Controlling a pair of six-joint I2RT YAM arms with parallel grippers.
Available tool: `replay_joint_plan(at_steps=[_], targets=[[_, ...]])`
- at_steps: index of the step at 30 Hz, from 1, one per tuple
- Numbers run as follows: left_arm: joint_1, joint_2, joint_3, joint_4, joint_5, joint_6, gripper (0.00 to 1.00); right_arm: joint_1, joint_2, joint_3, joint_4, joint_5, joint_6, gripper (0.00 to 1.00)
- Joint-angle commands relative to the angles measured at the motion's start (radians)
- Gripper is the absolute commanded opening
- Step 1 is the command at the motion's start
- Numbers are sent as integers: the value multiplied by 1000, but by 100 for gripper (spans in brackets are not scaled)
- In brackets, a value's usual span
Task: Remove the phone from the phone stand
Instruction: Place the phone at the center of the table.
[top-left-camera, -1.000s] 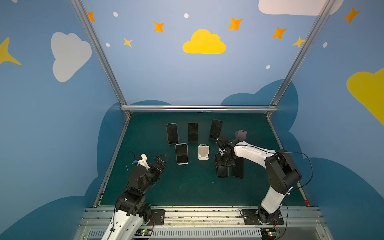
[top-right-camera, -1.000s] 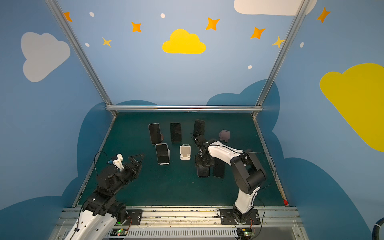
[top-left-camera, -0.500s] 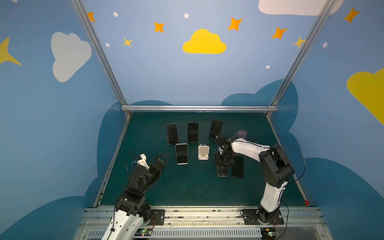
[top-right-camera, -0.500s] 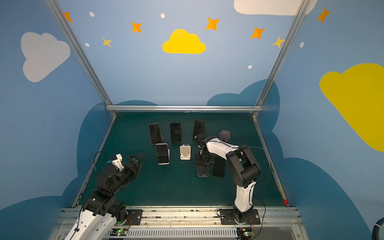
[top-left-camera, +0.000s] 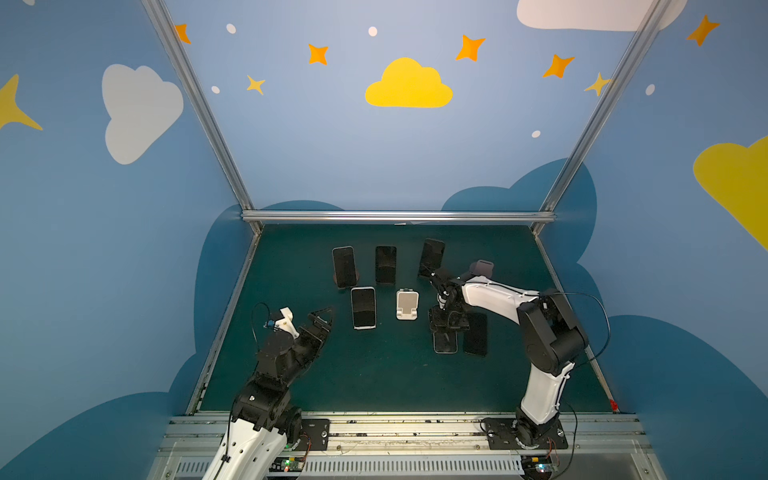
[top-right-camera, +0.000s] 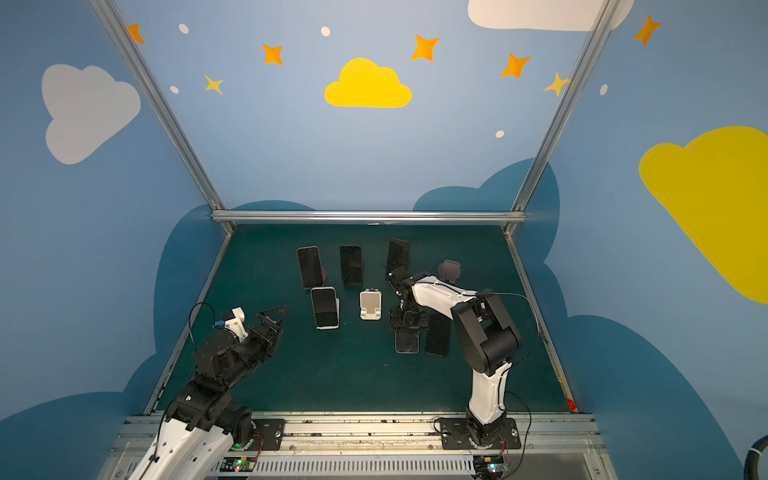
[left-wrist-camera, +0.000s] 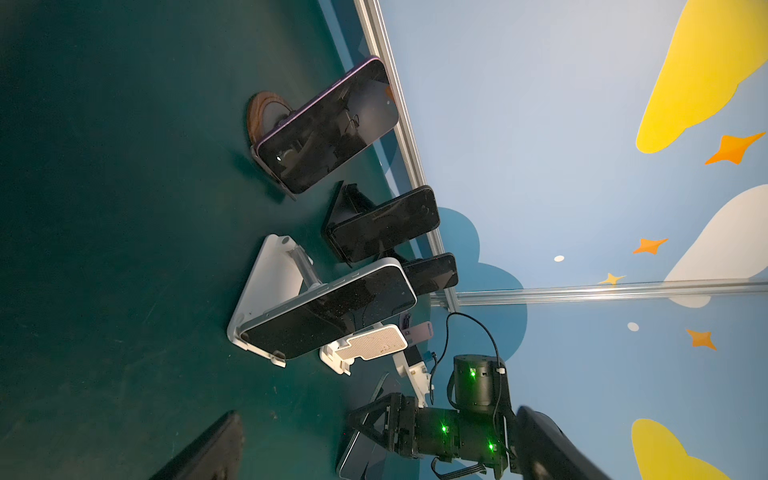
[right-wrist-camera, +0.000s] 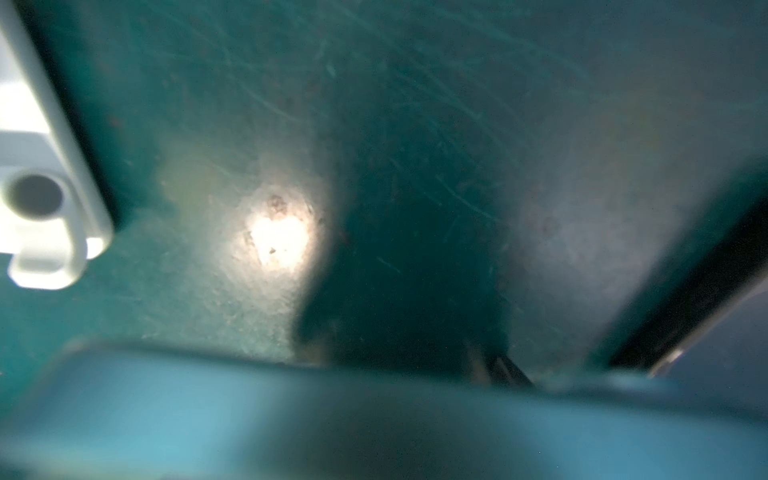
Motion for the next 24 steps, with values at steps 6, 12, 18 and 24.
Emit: replay_joint_plan(at_steps=[6, 12, 18, 24], targets=[[0, -13, 14, -11, -15, 25, 100, -15, 51, 0, 42, 93, 15, 77], [0, -17, 22, -28, -4, 15, 100, -17, 56, -19, 55, 90, 15, 77], [1, -32, 54, -84, -4, 21, 100, -16, 43, 6, -31, 84, -5, 77], [0, -67, 39, -87, -16, 10, 100, -18, 69, -13, -31, 85, -14, 78]])
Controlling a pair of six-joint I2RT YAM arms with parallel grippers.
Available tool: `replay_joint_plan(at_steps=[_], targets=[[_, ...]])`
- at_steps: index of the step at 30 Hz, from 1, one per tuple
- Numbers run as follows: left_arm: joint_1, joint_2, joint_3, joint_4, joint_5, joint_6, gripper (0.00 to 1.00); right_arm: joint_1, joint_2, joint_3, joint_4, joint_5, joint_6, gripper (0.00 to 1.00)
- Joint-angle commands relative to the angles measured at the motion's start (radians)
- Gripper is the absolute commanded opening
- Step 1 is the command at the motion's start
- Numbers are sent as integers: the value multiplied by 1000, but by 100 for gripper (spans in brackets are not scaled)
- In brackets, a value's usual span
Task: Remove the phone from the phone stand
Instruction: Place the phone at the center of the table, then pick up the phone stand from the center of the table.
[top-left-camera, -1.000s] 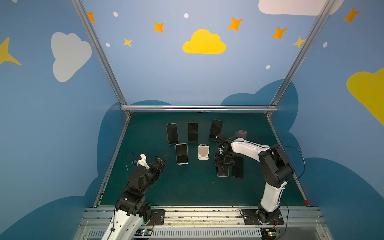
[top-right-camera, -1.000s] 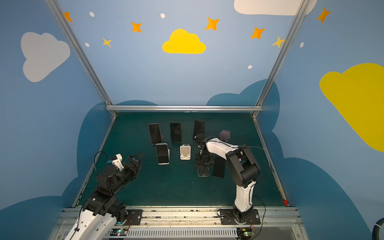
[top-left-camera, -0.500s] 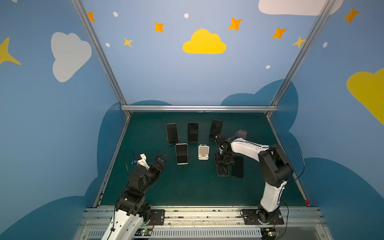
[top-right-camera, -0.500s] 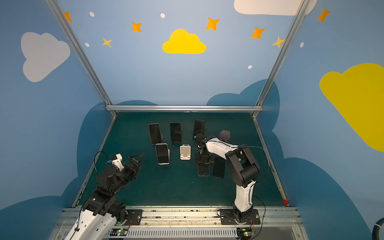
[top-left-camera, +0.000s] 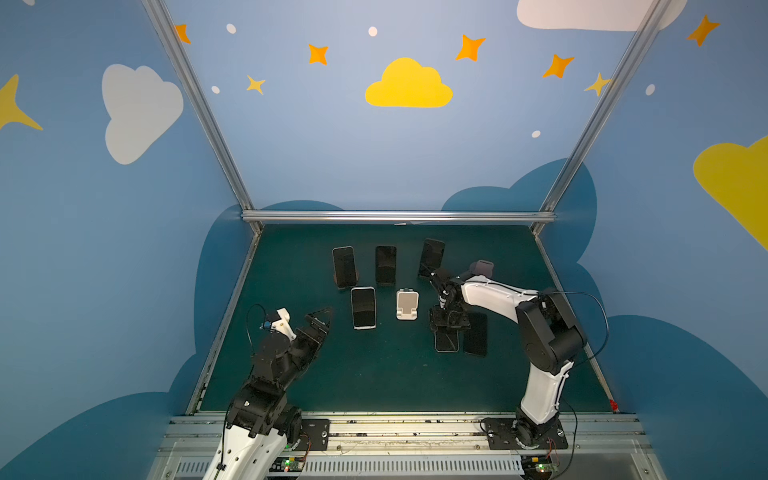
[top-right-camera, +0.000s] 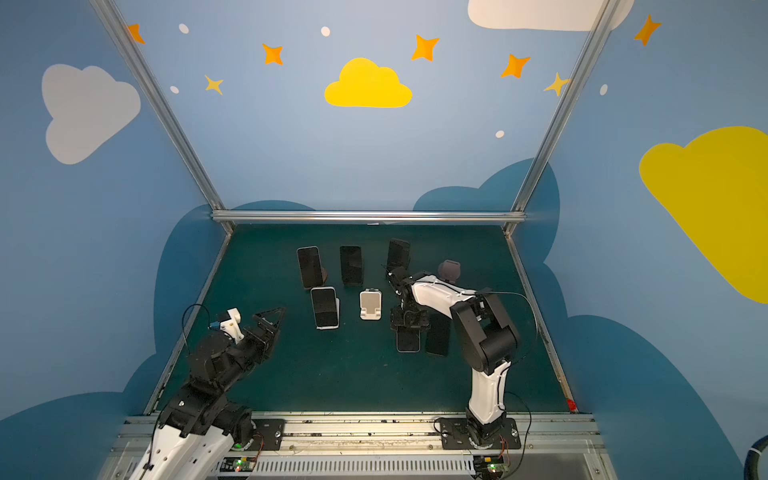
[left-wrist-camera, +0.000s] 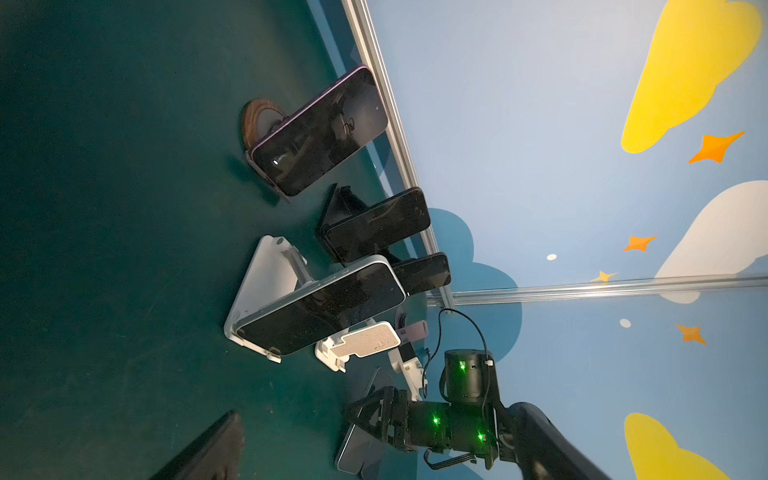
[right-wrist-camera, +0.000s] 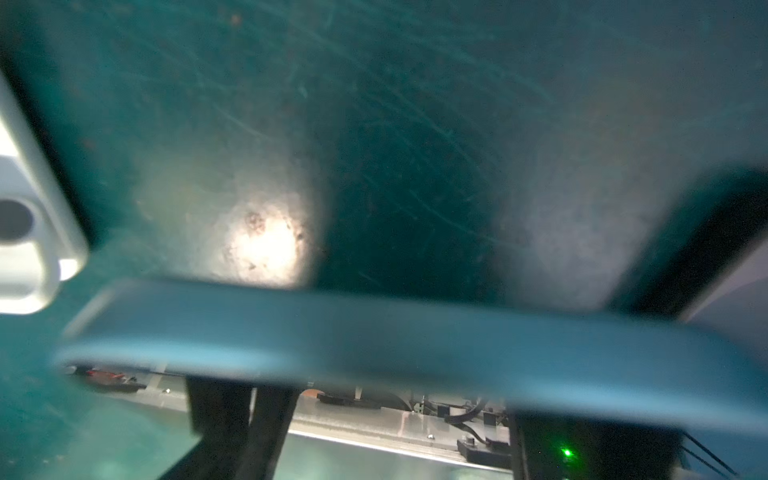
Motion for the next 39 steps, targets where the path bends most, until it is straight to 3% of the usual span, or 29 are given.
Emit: replay_joint_plan(at_steps=[1, 12, 22, 27, 31, 34, 39], targets=[[0, -11, 0, -11, -8, 4, 100, -15, 52, -33, -7, 52, -12, 79], [0, 19, 12, -4, 1, 20, 100, -6, 0, -26, -3, 87, 19, 83], [0, 28, 49, -11, 6, 53, 100, 15, -184, 70, -112, 218, 34, 89], [0, 16, 50, -28, 26, 55, 100, 72, -247, 139, -140, 256, 32, 89], [0, -26, 17, -58, 27, 27, 100, 191, -295, 128, -16, 262, 53, 89], [0, -88, -35, -80, 26, -30, 100, 266, -269, 124, 120, 237, -20, 89], [1, -250, -52, -189, -10, -65, 100, 287, -119, 285, 7, 354, 57, 90]])
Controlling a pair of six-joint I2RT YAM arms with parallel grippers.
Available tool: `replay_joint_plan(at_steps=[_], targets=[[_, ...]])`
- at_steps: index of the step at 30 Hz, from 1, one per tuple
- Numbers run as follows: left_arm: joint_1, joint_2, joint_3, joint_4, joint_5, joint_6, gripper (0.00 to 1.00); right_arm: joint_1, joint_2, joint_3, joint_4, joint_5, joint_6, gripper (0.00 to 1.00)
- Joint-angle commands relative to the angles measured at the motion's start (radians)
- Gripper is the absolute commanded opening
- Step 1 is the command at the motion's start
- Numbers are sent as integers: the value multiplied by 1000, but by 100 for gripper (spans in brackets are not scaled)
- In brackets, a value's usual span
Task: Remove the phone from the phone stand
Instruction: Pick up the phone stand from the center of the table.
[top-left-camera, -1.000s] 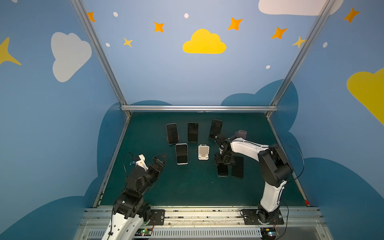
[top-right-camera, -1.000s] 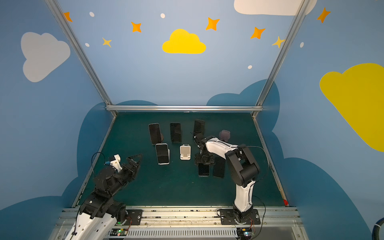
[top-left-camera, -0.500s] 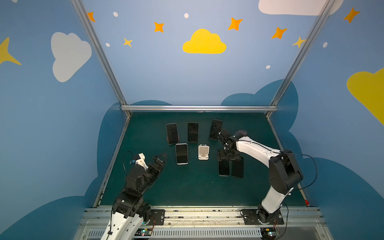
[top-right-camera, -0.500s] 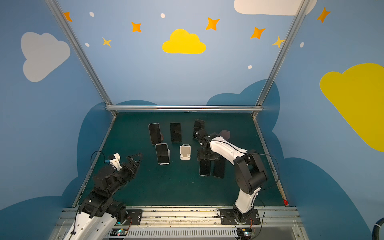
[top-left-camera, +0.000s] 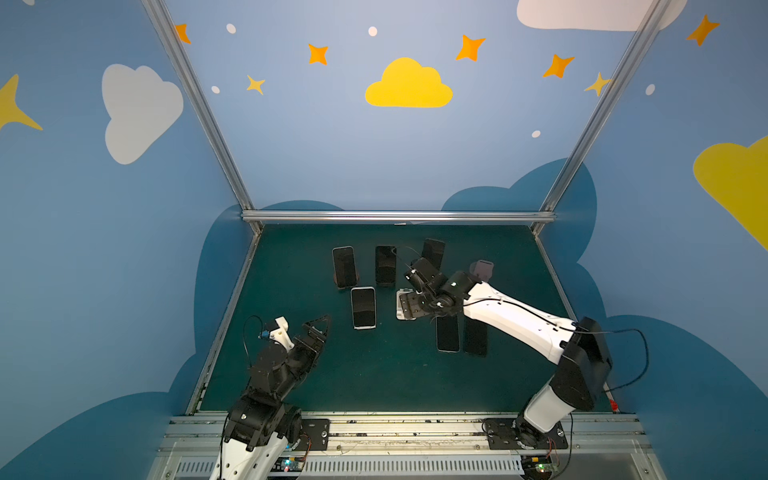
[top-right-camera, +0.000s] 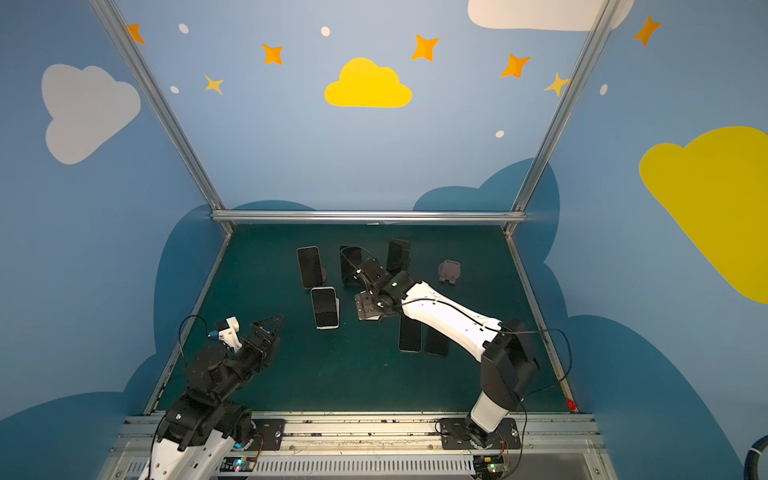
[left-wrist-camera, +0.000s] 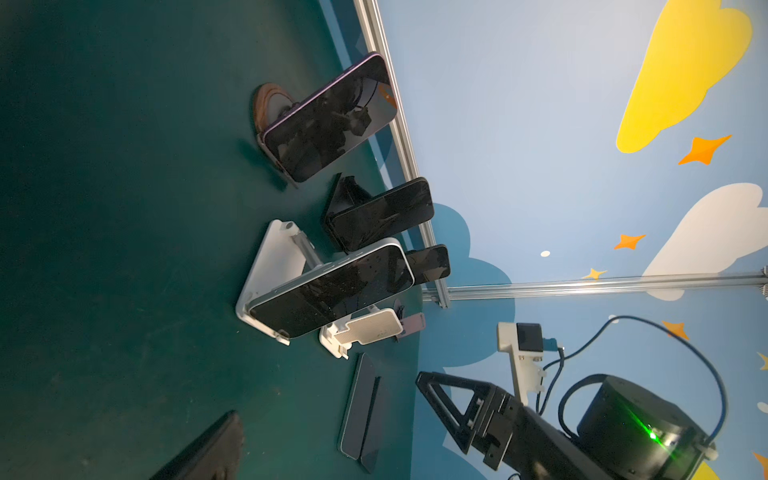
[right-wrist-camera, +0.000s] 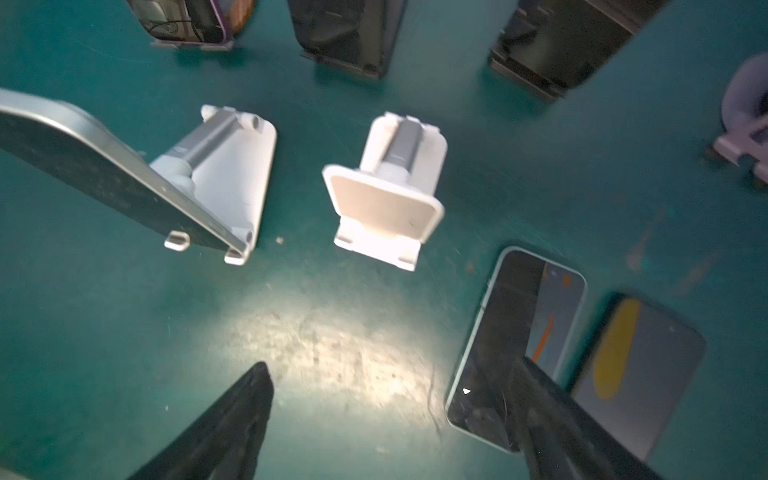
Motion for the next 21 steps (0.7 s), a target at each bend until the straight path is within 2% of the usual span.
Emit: replay_joint_plan(at_steps=[1, 4, 8, 10, 15, 21], targets=[[0, -100, 14, -122, -35, -20, 100, -8, 108, 117, -79, 125, 82, 90], [1, -106, 46, -217, -40, 10, 100, -3, 199, 203, -146, 138, 140, 90], [0, -121, 19, -183, 0, -16, 100, 5, 212, 154, -41, 107, 145, 92], [0, -114, 16, -175, 4, -20, 100, 3, 217, 150, -37, 122, 163, 92], [0, -116, 15, -155, 1, -22, 100, -13, 258, 143, 22, 36, 146, 93], [0, -90, 18, -149, 0, -22, 100, -20, 313, 149, 75, 17, 152, 92]])
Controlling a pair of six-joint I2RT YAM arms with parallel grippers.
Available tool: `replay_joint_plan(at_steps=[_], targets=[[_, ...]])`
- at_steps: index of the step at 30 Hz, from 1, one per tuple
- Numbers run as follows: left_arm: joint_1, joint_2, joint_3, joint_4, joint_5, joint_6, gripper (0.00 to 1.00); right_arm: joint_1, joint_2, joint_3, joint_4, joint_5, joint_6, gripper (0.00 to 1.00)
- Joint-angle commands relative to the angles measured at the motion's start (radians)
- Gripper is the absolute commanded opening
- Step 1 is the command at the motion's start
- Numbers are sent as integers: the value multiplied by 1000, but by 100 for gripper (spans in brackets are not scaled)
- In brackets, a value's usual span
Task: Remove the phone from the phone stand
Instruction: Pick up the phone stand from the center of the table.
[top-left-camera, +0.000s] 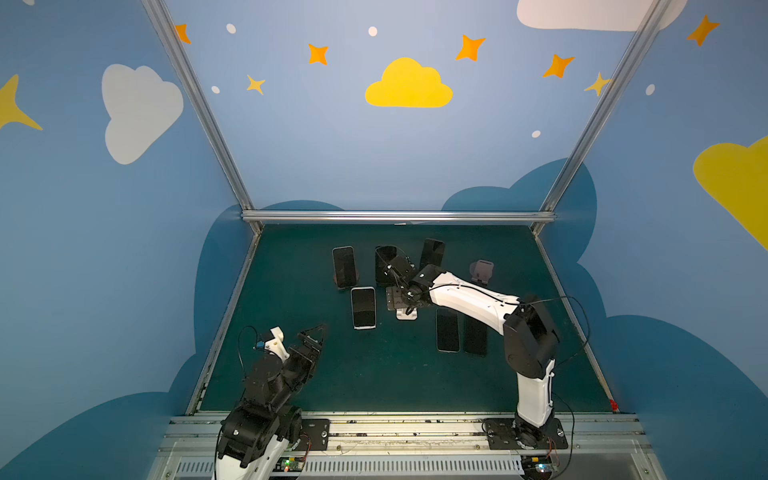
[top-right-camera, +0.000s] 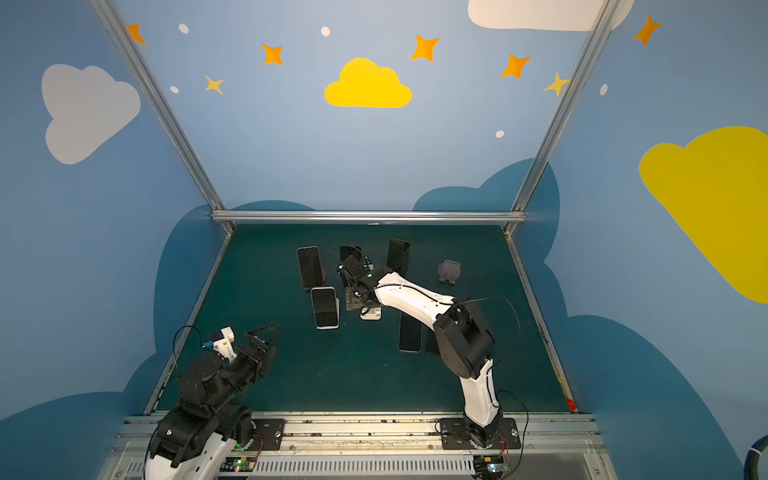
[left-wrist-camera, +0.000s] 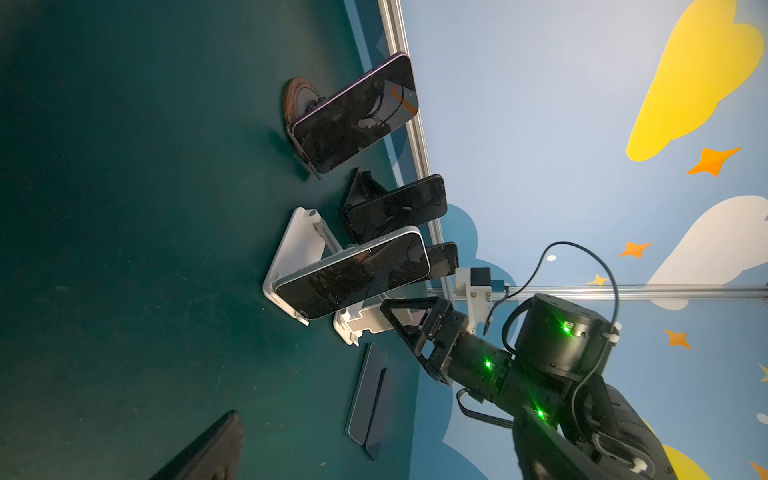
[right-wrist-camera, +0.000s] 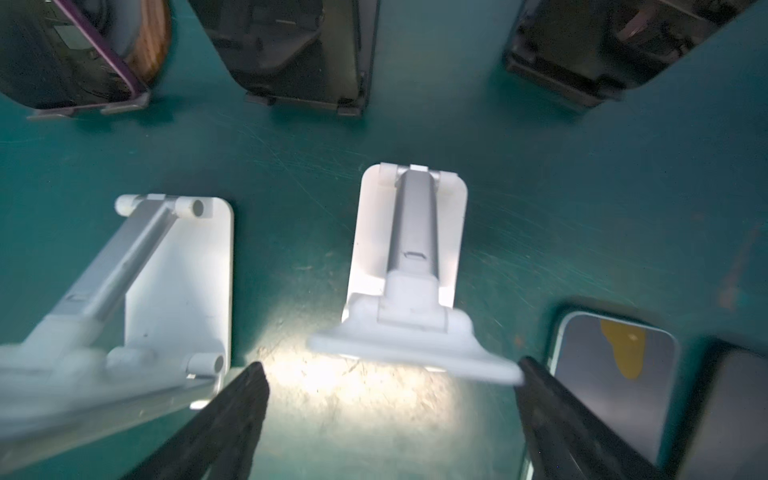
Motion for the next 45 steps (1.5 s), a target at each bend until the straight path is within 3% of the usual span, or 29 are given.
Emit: replay_joint_plan(at_steps=[1, 11, 16, 28, 45], targets=[[0, 8, -4, 1, 3, 2, 100, -9, 32, 1, 25, -17, 13, 91], [0, 27, 24, -22, -36, 11, 100, -21, 33, -45, 85, -13, -10, 65], [0, 94, 32, 35, -36, 16, 100, -26, 28, -41, 89, 3, -37, 60], [0, 219, 48, 133, -37, 45, 100, -34, -90, -93, 114, 40, -111, 61], [0, 253, 51, 189, -30, 56, 100, -112, -220, -170, 106, -16, -121, 61]])
